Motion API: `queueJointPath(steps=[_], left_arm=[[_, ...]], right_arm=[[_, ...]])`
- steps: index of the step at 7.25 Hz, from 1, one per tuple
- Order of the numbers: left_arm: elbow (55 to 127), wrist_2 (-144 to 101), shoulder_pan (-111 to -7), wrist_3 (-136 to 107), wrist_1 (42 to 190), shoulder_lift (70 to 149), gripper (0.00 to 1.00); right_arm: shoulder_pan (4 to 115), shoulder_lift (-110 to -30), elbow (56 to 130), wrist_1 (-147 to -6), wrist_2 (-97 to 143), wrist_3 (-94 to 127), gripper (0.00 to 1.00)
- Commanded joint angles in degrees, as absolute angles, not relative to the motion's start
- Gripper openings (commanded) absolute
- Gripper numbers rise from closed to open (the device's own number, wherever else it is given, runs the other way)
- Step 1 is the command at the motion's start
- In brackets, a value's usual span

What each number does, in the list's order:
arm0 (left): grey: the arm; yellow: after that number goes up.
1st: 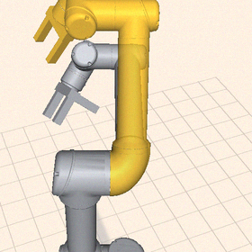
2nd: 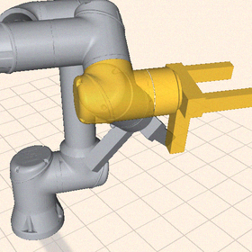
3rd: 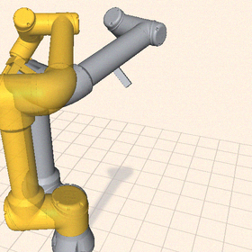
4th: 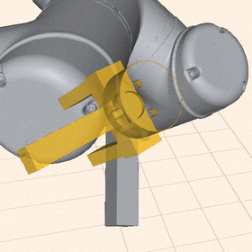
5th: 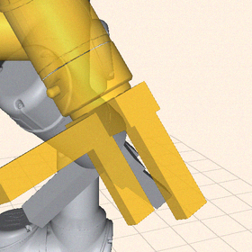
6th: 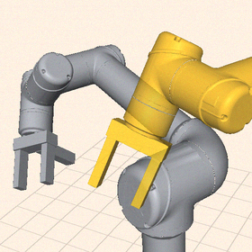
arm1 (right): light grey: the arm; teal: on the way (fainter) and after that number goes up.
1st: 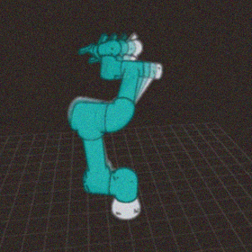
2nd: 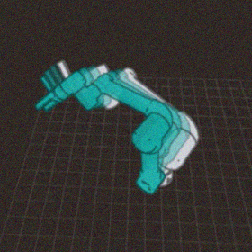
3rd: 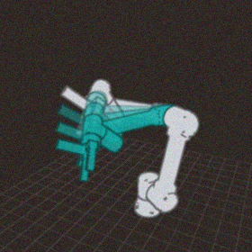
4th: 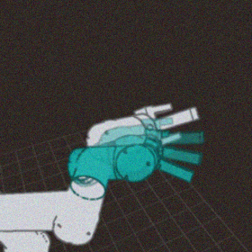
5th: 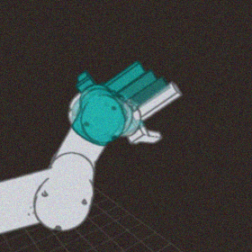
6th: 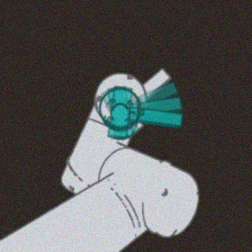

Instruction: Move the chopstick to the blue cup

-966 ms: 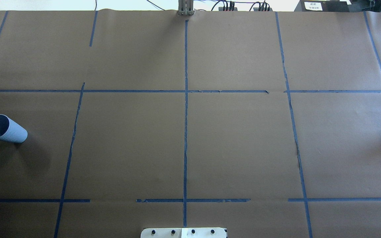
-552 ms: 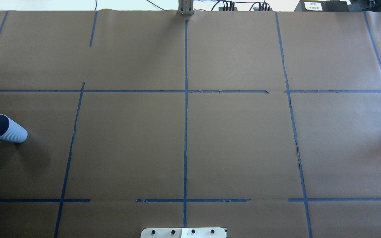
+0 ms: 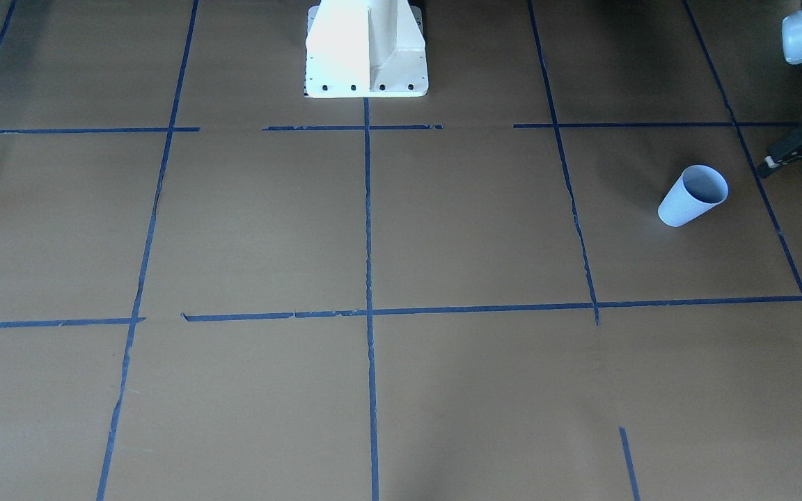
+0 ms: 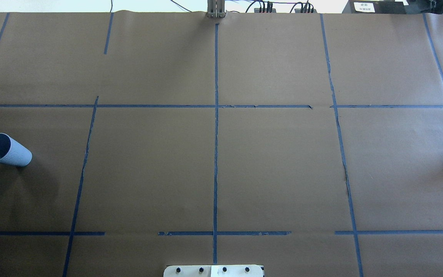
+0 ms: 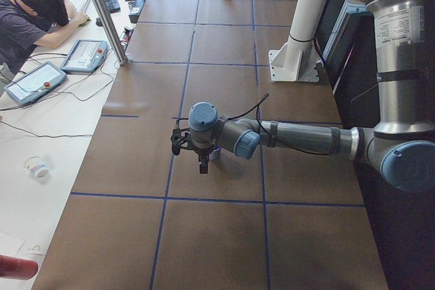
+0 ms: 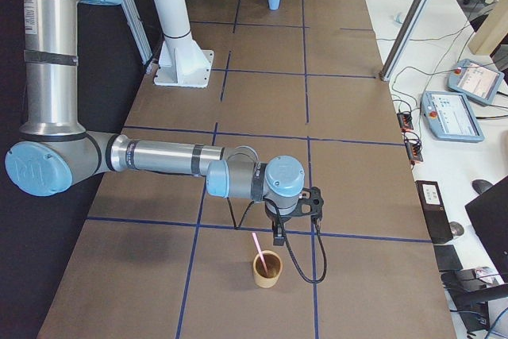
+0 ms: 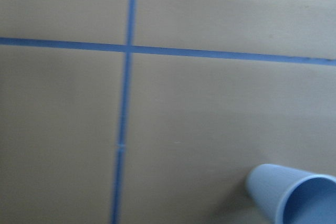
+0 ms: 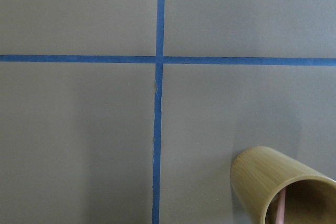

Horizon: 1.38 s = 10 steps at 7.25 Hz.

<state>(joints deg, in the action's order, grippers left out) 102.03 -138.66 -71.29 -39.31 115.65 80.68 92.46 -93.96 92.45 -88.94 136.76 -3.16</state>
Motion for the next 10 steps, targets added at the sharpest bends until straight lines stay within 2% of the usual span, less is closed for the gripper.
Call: queueJointPath(steps=[1, 5, 6, 7, 8, 9, 10], left_arm=[[101.26, -135.55, -64.80, -44.21, 118.48, 80.77, 1.00], [98.71, -133.95, -59.70, -44.03, 118.39, 80.95, 1.00], [98.09, -131.77, -59.33, -44.03, 118.39, 81.03, 0.97], [98.00, -131.49, -59.24, -44.12, 118.39, 80.95, 0.82], [98.00, -131.48, -59.33, -44.30, 118.30, 80.86, 0.39], [98.09, -131.48, -59.33, -44.30, 118.21, 81.03, 0.15], [98.96, -131.57, -59.41, -44.21, 118.21, 81.21, 0.05]], right_arm=[[92.46, -93.96, 92.55, -88.95, 136.76, -3.16, 1.00], [92.46, -93.96, 92.46, -88.95, 136.67, -3.16, 1.00], [92.46, -93.96, 92.46, -88.86, 136.67, -3.16, 1.00], [92.46, -93.96, 92.46, -88.94, 136.67, -3.16, 1.00], [92.46, -93.96, 92.55, -88.95, 136.67, -3.16, 1.00], [92.46, -93.96, 92.46, -88.95, 136.67, -3.16, 1.00], [92.46, -93.87, 92.46, -88.95, 136.67, -3.25, 1.00]])
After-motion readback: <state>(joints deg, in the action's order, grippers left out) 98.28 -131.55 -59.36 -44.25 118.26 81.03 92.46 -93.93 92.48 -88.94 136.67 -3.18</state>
